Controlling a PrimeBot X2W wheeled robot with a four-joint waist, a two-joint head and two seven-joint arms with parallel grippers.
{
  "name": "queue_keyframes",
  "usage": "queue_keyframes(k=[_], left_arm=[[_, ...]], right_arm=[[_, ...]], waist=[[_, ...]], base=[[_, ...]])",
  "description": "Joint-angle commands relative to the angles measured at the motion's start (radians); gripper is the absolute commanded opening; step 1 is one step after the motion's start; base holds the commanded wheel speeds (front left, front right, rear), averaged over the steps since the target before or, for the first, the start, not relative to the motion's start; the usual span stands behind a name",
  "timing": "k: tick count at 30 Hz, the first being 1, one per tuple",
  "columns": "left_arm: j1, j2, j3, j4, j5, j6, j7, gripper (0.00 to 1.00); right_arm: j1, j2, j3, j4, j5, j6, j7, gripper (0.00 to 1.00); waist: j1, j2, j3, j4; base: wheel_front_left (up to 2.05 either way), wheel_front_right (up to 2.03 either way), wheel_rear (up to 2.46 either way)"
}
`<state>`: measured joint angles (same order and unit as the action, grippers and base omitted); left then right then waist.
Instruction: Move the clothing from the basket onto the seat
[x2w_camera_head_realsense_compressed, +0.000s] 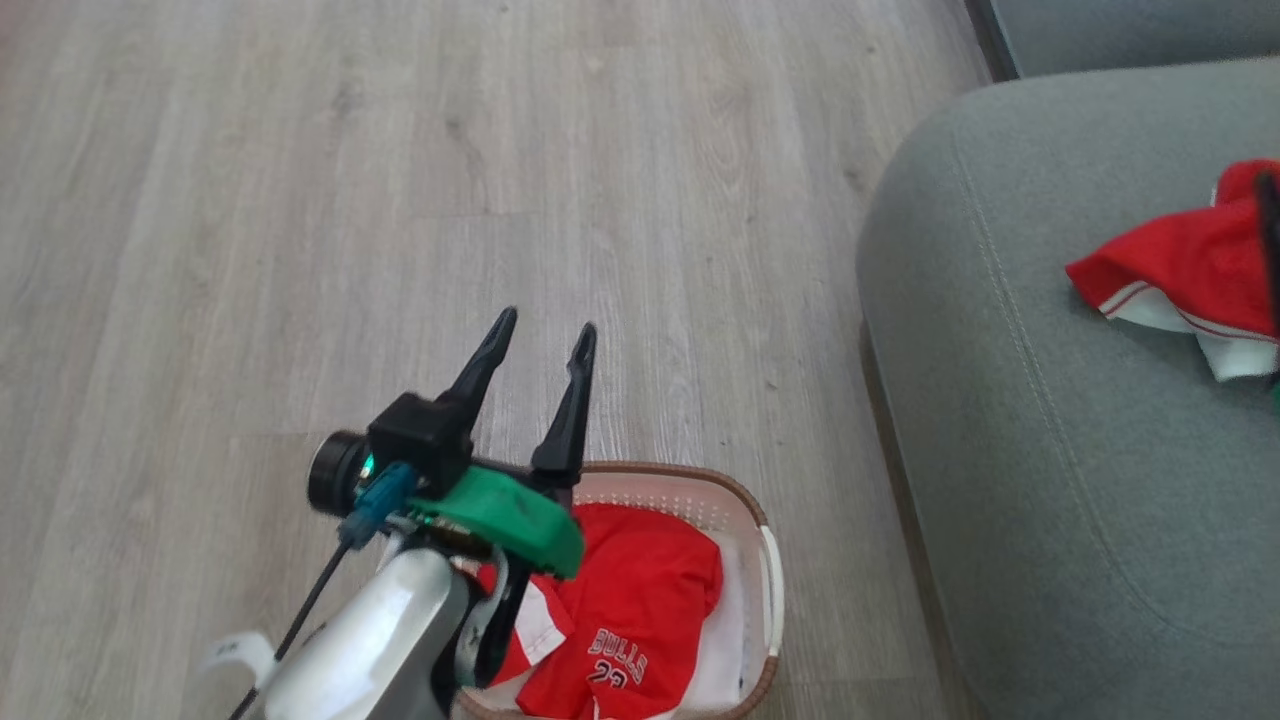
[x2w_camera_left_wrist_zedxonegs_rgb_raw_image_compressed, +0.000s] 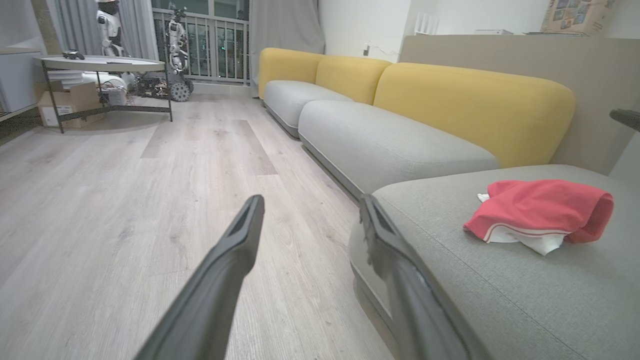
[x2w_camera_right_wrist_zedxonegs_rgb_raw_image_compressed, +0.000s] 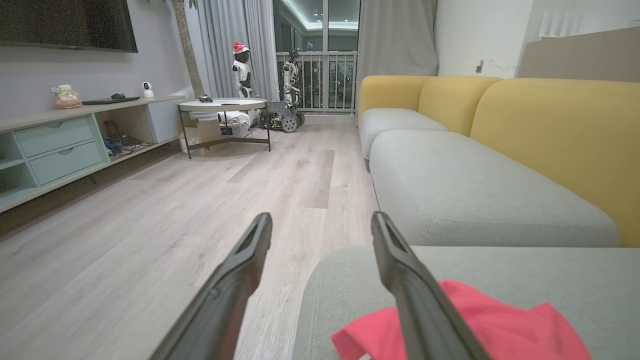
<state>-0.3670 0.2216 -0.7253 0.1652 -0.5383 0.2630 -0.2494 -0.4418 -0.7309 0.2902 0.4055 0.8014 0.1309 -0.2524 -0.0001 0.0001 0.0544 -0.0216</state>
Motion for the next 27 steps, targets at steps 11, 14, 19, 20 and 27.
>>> queue_keyframes(k=[11, 14, 19, 20, 27], left_arm=[[0.089, 0.005, 0.161, -0.058, 0.048, -0.001, -0.012, 1.0], [0.127, -0.008, 0.201, -0.066, 0.058, -0.002, -0.012, 1.0], [0.192, -0.033, 0.269, -0.076, 0.097, -0.016, -0.012, 1.0], [0.199, -0.032, 0.276, -0.074, 0.12, -0.018, -0.012, 1.0], [0.243, -0.084, 0.363, -0.076, 0.204, -0.057, -0.012, 1.0]], right_arm=[[0.318, 0.221, -0.227, -0.243, -0.215, 0.0, -0.009, 1.0], [0.376, 0.275, -0.257, -0.296, -0.248, 0.0, -0.009, 1.0], [0.445, 0.337, -0.285, -0.337, -0.307, 0.0, -0.009, 1.0], [0.452, 0.35, -0.29, -0.34, -0.313, 0.0, -0.009, 1.0], [0.47, 0.408, -0.295, -0.358, -0.344, 0.0, -0.009, 1.0]], waist=[[0.0001, -0.0001, -0.033, 0.044], [0.0001, -0.0001, -0.039, 0.045], [0.0001, -0.0001, -0.038, 0.04], [0.0001, -0.0001, -0.035, 0.038], [0.0001, -0.0001, -0.021, 0.032]], base=[[0.0, 0.0, 0.0], [0.0, 0.0, 0.0], [0.0, 0.0, 0.0], [0.0, 0.0, 0.0], [0.0, 0.0, 0.0]])
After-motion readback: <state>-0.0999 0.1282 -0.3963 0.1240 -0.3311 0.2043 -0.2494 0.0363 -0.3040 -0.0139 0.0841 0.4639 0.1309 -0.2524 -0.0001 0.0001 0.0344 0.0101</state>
